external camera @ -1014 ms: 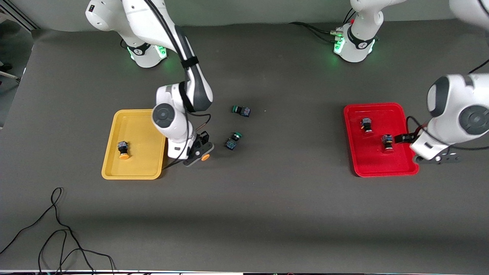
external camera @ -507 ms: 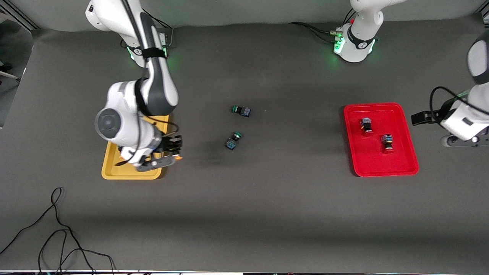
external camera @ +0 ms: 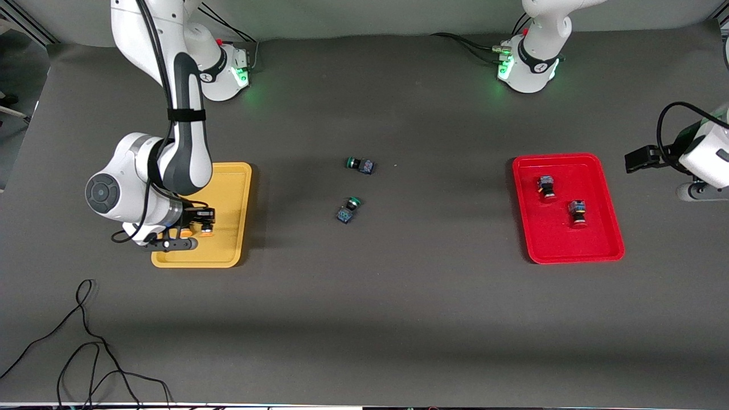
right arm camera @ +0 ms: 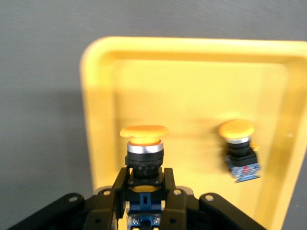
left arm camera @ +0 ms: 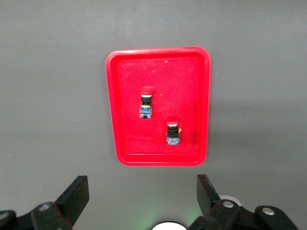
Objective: Place red and yellow buttons in trays
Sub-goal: 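Lower the yellow button into the yellow tray and open the right gripper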
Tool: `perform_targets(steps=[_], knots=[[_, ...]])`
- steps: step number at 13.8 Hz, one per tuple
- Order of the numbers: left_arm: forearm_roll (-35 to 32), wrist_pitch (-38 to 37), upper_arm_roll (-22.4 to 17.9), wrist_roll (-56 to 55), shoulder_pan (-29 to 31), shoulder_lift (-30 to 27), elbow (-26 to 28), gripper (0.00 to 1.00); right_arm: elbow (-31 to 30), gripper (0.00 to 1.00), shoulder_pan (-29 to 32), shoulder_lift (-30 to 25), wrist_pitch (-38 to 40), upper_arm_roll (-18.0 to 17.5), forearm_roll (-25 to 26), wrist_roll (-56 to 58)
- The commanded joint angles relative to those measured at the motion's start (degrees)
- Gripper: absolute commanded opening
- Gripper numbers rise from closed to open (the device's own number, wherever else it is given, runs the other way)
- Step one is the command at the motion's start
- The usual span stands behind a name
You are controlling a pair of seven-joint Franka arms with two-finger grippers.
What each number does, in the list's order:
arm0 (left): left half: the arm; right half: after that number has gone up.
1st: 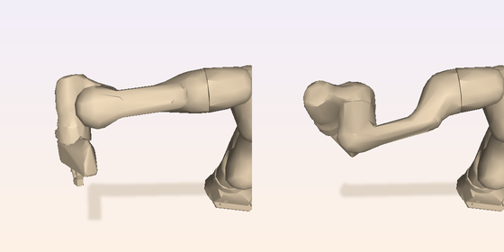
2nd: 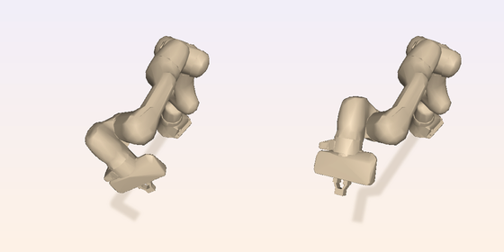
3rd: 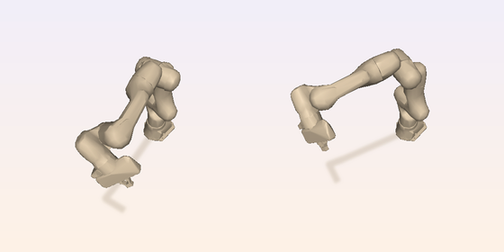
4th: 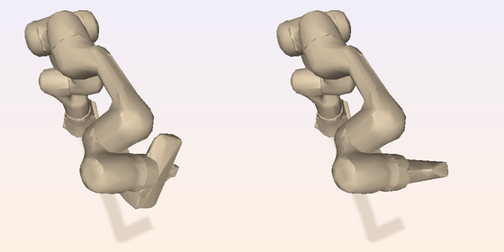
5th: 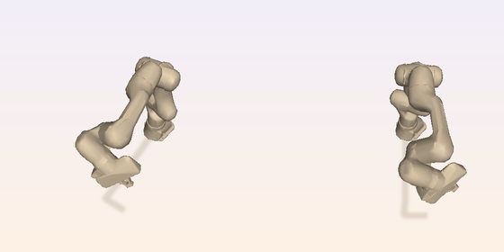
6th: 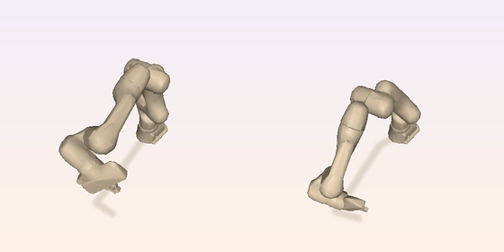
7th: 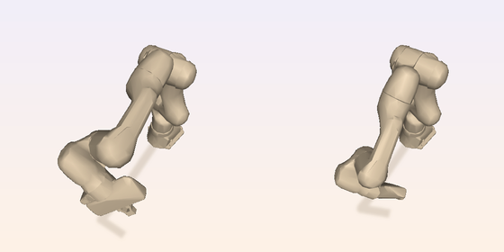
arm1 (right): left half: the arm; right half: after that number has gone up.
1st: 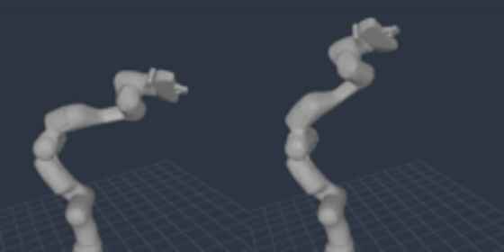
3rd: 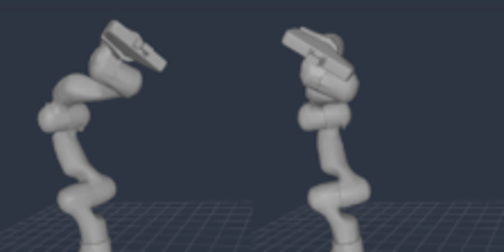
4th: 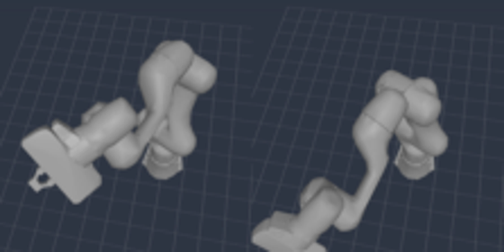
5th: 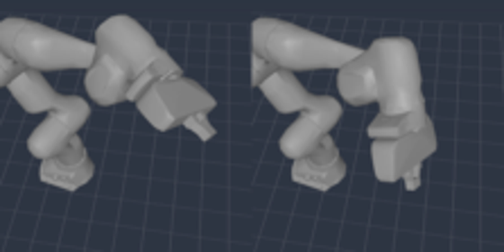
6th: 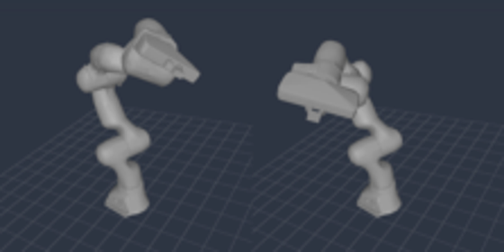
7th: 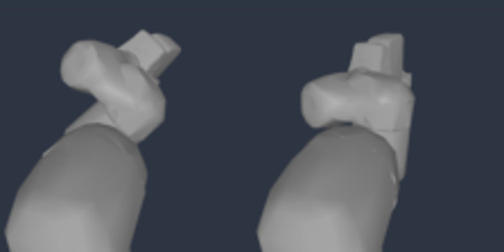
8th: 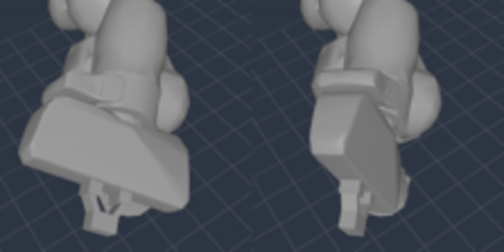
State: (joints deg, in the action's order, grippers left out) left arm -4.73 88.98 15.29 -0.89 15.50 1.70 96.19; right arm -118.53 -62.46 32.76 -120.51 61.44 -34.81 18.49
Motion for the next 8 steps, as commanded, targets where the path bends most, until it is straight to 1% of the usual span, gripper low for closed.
perform_targets(steps=[1, 2, 3, 4, 5, 6, 7, 8], knots=[[0.9, -1.8, -0.4, 0.6, -0.6, -1.0, -0.5, 1.00, -2.5, 0.02, -1.0, 2.6, -5.1, -1.8, -2.8, 2.1], [1.0, -1.9, -0.6, 0.5, -0.9, -1.0, -0.5, 1.00, -2.7, 0.02, -0.4, 3.4, -5.3, -2.1, -4.2, 2.3], [0.9, -2.9, -1.3, 0.5, -2.6, -1.1, -0.6, 1.00, -2.6, 0.02, 0.0, 4.5, -5.3, -3.5, -6.5, 3.4], [0.7, -4.4, -2.5, 0.4, -4.0, -1.5, -1.1, 1.00, -2.6, 0.02, 0.1, 4.9, -5.3, -3.9, -7.4, 3.8], [0.6, -5.0, -4.1, 0.4, -6.2, -2.1, -1.6, 1.00, -2.5, 0.07, 0.1, 5.0, -5.3, -4.0, -7.4, 3.7], [0.6, -5.2, -8.0, 0.2, -10.1, -2.5, -1.5, 1.00, -2.2, 0.58, 0.1, 5.0, -5.1, -4.0, -7.4, 3.5], [0.8, -5.7, -12.8, 0.1, -14.8, -2.7, -1.4, 1.00, -2.0, 0.99, 0.2, 4.9, -4.8, -3.9, -7.4, 3.4], [0.9, -5.5, -15.6, 0.0, -17.3, -2.7, -1.4, 1.00, -1.9, 1.00, 0.2, 4.3, -4.6, -3.9, -7.4, 3.0]])
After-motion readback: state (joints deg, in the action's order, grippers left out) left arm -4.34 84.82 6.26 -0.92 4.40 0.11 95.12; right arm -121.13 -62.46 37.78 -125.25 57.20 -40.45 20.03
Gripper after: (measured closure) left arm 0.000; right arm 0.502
